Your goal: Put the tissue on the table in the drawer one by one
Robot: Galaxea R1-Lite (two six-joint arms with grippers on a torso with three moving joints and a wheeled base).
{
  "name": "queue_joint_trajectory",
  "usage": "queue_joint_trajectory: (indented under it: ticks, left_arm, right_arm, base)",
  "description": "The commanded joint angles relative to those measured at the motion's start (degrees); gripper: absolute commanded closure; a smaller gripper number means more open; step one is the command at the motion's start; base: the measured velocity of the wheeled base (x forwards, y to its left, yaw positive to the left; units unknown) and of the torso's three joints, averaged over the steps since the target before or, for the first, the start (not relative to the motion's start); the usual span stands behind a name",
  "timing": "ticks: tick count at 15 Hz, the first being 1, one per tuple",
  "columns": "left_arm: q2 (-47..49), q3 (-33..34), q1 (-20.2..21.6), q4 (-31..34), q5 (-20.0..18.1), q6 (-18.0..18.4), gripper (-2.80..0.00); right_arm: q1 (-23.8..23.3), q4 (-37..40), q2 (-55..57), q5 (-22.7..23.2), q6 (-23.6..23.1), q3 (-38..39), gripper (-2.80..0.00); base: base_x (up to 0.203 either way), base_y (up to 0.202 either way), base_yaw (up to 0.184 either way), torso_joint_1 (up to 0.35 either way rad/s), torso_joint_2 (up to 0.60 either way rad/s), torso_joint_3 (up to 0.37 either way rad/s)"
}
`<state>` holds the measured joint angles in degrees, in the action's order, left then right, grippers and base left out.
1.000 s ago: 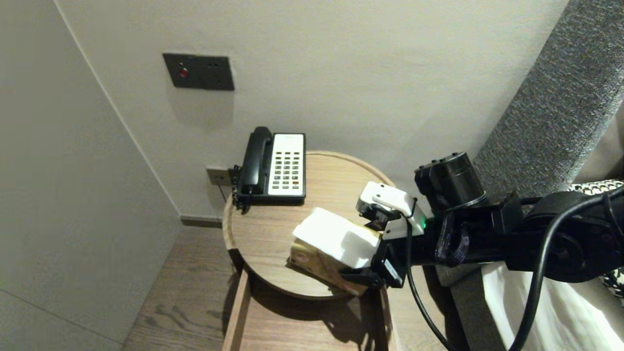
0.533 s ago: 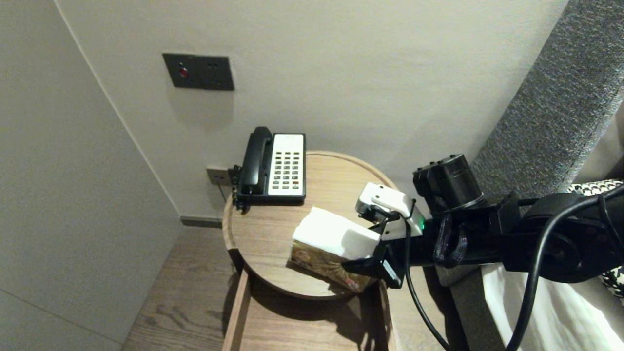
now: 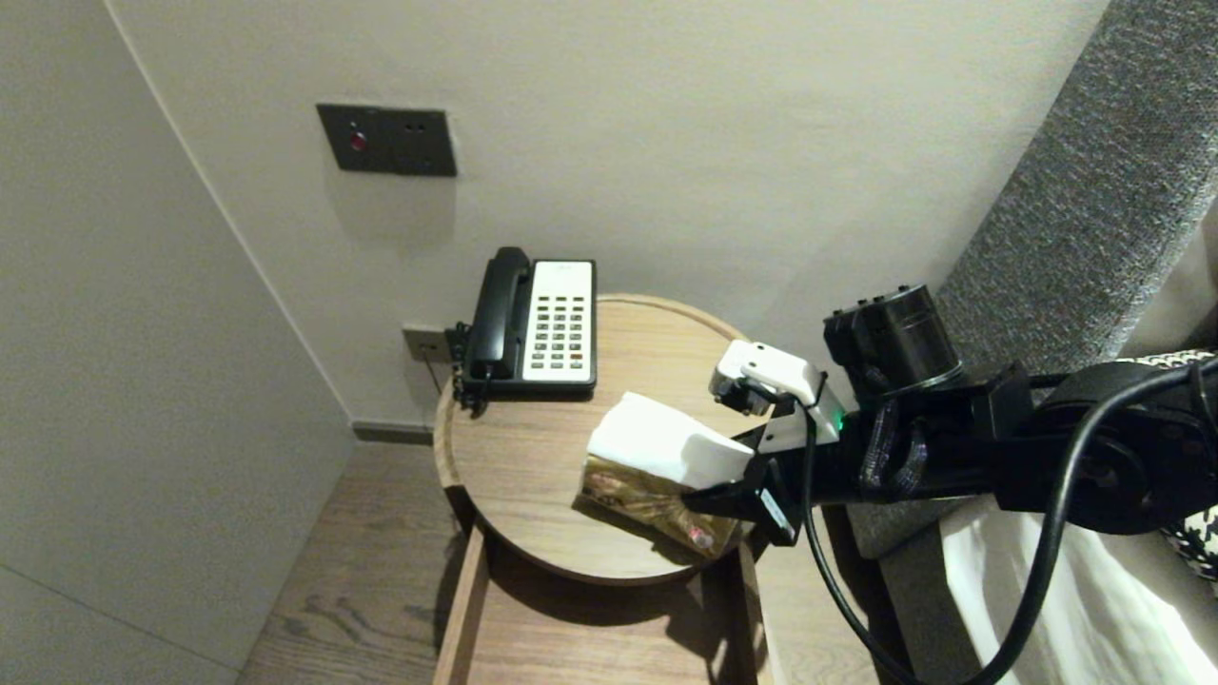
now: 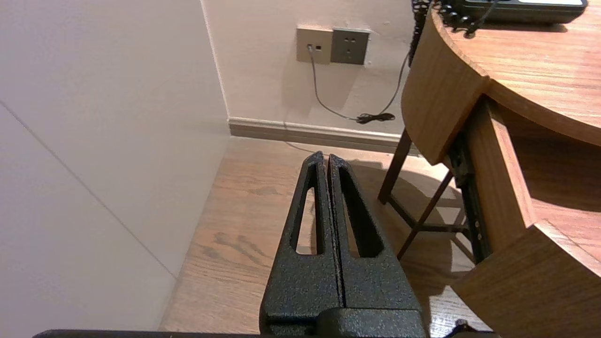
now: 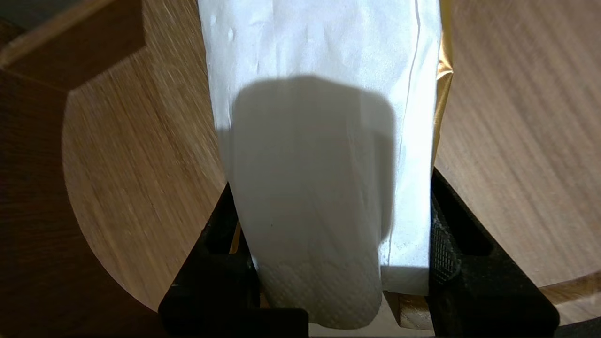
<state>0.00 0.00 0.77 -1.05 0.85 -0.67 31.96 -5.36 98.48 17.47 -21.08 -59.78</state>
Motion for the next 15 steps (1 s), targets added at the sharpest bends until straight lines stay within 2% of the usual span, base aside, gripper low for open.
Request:
queue_joint_trajectory:
  ticks: [1,3,5,9,15]
  left_arm:
    - [-0.26,0.0,0.02,-0.09,0.03,-0.03,0.0]
    - [-0.26,0.0,0.02,-0.08,0.03,-0.03,0.0]
    - [-0.26,0.0,0.02,-0.01,0.03,-0.03,0.0]
    - [-0.26,0.0,0.02,-0.01,0.03,-0.03,0.0]
    - [-0.26,0.0,0.02,-0.09,0.03,-0.03,0.0]
  right_arm:
    - [0.58,0.09,-2.99,0.6,2.14,-0.07,0.0]
    - [2.25,0.27,-5.84,1.32,9.82,-0.22,0.0]
    - [5.04,0.45,-8.41,1.5,14.12,0.23,0.0]
    - [10.33,3.66,-11.18,1.58,17.02,2.52,0.0]
    - [20.29,3.73,-12.63,1.37,18.79,12.37,0.0]
  base:
    - [0.0,0.0,0.0,0.0,0.0,0.0]
    - [0.0,0.0,0.0,0.0,0.0,0.0]
    - [0.0,0.0,0.0,0.0,0.0,0.0]
    - [0.0,0.0,0.0,0.0,0.0,0.0]
    - [0.0,0.0,0.0,0.0,0.0,0.0]
